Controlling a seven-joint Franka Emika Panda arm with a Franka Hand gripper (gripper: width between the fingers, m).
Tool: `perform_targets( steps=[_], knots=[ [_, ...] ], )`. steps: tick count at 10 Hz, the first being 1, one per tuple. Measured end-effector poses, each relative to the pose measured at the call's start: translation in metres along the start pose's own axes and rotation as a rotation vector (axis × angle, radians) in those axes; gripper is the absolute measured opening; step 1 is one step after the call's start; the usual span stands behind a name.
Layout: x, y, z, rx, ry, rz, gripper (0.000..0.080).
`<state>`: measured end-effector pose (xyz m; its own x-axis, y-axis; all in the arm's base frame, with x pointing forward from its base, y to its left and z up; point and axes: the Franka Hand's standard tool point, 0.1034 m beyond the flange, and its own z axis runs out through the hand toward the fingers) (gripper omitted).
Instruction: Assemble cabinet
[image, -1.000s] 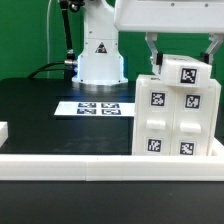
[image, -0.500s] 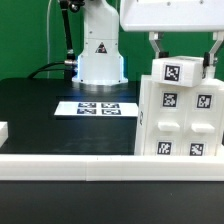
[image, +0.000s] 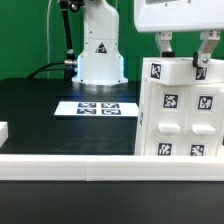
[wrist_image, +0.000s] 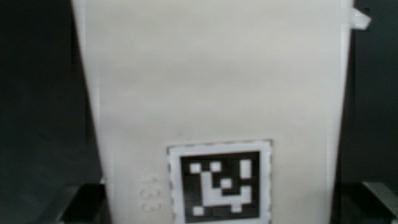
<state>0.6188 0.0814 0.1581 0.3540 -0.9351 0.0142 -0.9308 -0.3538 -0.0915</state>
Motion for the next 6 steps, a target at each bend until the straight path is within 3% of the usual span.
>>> perform_targets(
  steps=[3, 6],
  knots=[
    [0.0023, 0.0021, 0.0010, 0.002, -0.017, 0.420, 0.0560],
    [0.0030, 0.0027, 0.0001, 0.000, -0.019, 0.666, 0.0560]
  ],
)
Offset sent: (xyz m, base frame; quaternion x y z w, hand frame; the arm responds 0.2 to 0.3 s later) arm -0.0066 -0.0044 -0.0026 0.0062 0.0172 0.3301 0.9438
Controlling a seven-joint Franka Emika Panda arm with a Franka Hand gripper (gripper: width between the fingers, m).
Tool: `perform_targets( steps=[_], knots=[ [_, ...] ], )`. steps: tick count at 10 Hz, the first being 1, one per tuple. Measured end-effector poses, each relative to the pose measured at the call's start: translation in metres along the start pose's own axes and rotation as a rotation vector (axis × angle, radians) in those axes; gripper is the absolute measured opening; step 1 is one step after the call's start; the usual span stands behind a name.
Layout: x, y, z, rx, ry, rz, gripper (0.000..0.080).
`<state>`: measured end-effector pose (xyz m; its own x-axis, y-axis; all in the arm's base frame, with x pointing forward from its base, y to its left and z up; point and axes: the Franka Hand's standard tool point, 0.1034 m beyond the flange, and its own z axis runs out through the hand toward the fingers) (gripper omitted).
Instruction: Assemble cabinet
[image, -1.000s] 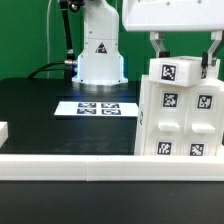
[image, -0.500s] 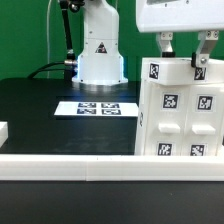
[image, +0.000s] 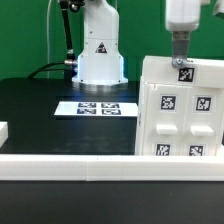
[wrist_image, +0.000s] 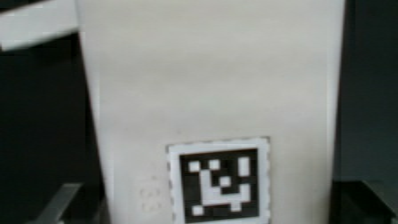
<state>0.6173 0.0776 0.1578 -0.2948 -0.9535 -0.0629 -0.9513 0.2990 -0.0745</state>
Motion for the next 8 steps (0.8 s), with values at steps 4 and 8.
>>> perform_targets(
  steps=[4, 8],
  knots=[
    [-0.0031, -0.0004, -0.0024, -0.002, -0.030, 0.033, 0.0561],
    [-0.0046, 0.0008, -0.0009, -0.004, -0.033, 0.016, 0.0786]
  ],
)
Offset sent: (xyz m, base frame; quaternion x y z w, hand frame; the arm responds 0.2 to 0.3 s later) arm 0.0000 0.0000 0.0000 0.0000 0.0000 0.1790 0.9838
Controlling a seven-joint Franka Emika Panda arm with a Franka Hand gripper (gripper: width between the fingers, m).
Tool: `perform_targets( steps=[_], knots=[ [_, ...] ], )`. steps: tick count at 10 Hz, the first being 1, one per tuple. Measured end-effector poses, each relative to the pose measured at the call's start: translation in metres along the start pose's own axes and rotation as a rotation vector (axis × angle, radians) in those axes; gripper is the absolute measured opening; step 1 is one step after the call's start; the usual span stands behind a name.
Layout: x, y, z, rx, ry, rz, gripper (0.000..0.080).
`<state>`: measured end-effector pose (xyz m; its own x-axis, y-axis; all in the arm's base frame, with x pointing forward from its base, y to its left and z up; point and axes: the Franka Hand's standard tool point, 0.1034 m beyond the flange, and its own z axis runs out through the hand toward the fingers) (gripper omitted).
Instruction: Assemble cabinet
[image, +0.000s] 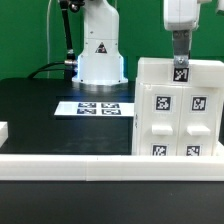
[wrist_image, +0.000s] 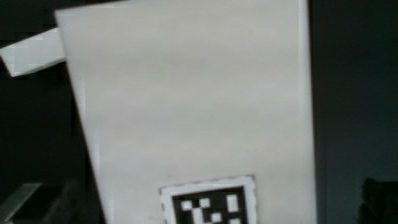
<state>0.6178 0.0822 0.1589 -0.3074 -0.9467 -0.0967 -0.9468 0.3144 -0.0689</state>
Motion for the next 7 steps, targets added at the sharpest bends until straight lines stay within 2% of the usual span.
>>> perform_targets(
  steps=[7],
  knots=[
    [-0.0011, 0.0007, 0.0005, -0.001, 0.000, -0.021, 0.0797]
  ],
)
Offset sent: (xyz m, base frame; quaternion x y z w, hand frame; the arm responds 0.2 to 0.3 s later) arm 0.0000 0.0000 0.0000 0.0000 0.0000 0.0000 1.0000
